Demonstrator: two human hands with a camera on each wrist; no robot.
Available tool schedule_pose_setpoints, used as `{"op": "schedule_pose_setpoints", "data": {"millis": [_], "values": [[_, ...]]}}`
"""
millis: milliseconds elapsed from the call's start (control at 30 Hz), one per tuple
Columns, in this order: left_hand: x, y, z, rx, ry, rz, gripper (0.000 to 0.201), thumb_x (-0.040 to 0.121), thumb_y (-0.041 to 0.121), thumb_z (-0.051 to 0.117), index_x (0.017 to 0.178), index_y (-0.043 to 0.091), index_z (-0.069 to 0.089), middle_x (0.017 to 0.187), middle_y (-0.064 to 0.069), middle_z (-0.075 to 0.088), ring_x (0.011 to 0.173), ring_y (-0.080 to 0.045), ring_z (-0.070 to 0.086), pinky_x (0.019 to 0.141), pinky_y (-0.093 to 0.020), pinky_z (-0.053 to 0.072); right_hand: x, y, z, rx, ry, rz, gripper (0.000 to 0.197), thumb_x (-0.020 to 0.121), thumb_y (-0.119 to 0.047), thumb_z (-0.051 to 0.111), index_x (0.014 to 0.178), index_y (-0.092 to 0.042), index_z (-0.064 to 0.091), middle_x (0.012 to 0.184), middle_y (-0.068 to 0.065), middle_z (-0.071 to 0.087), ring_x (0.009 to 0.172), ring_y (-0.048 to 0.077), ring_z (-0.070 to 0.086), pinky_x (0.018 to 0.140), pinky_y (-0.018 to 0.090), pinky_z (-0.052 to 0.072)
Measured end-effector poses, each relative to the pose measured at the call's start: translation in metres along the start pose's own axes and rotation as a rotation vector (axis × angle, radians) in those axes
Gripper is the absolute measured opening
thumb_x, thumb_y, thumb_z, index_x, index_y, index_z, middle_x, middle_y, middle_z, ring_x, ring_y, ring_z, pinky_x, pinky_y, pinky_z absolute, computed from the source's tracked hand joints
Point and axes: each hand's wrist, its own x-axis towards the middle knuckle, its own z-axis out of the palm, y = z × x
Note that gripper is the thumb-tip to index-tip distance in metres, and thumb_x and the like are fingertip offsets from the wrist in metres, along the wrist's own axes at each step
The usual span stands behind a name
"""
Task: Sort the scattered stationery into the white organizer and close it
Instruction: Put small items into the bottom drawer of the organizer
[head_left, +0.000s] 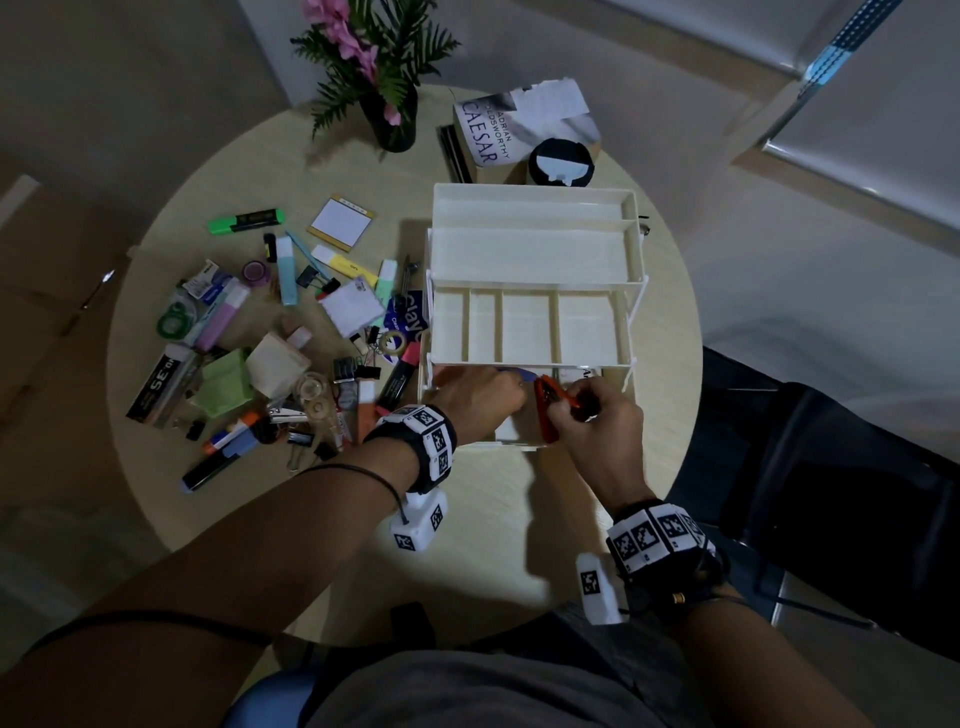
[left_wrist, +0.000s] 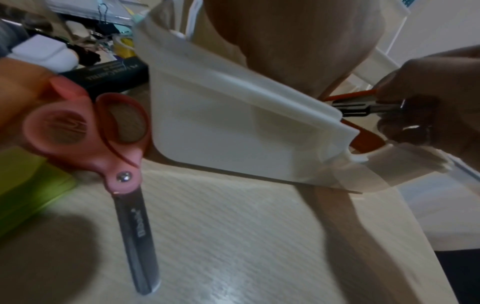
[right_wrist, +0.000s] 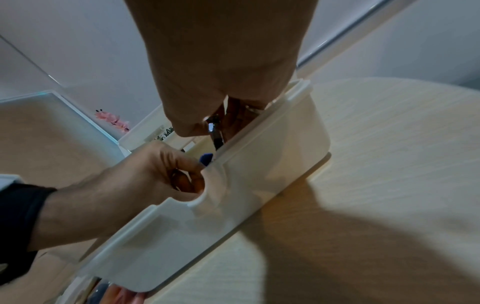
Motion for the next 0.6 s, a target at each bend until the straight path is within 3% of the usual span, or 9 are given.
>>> {"op": "schedule_pose_setpoints", "data": {"millis": [67,200,300,433,600], "values": [[0.000,0.001,-0.001,0.008,-0.042,-0.013,0.018,0.098,0.006,0.058,0.101,0.014,0.073,0.096,-0.004,0.072,0.086,-0.024,0.073,0.066,-0.036,0.054,0.000,-0.003,-0.002,-0.007,0.027,0.016,0.010,0.083,-0.012,0.076,0.081,-0.014,0.067,0.071,-0.006,0.069,0.067,0.007,0.064,0.059,0.015,0.048],[0.006,-0.007,0.014,-0.001,-0.099,-0.035,0.022,0.088,0.003,0.063,0.095,0.019,0.076,0.113,0.000,0.075,0.088,-0.027,0.075,0.064,-0.043,0.062,0.001,-0.005,-0.002,-0.019,0.059,0.043,0.014,0.086,-0.012,0.077,0.078,-0.018,0.068,0.068,-0.010,0.068,0.067,0.003,0.065,0.058,0.008,0.045],[0.011,-0.011,0.025,-0.004,-0.100,-0.051,0.016,0.086,0.006,0.066,0.090,0.019,0.074,0.085,0.000,0.070,0.072,-0.029,0.071,0.058,-0.041,0.061,0.003,0.002,0.005,-0.014,0.031,0.025,0.010,0.093,-0.024,0.077,0.085,-0.018,0.077,0.073,-0.009,0.073,0.068,0.006,0.070,0.065,0.021,0.057],[0.007,-0.009,0.015,-0.035,-0.111,-0.018,0.010,0.092,0.007,0.063,0.089,0.012,0.072,0.082,-0.003,0.067,0.073,-0.028,0.068,0.066,-0.040,0.062,0.006,0.012,0.017,-0.074,0.011,0.041,0.012,0.094,-0.028,0.076,0.099,-0.019,0.082,0.082,-0.010,0.076,0.072,0.004,0.071,0.071,0.035,0.062],[0.005,-0.017,0.029,-0.073,-0.081,-0.020,0.012,0.088,0.004,0.065,0.089,0.016,0.069,0.086,-0.001,0.068,0.077,-0.026,0.069,0.070,-0.041,0.062,0.014,0.015,0.023,-0.209,-0.029,0.015,0.016,0.089,-0.030,0.080,0.100,-0.019,0.081,0.087,-0.003,0.077,0.074,0.012,0.069,0.070,0.035,0.060]]}}
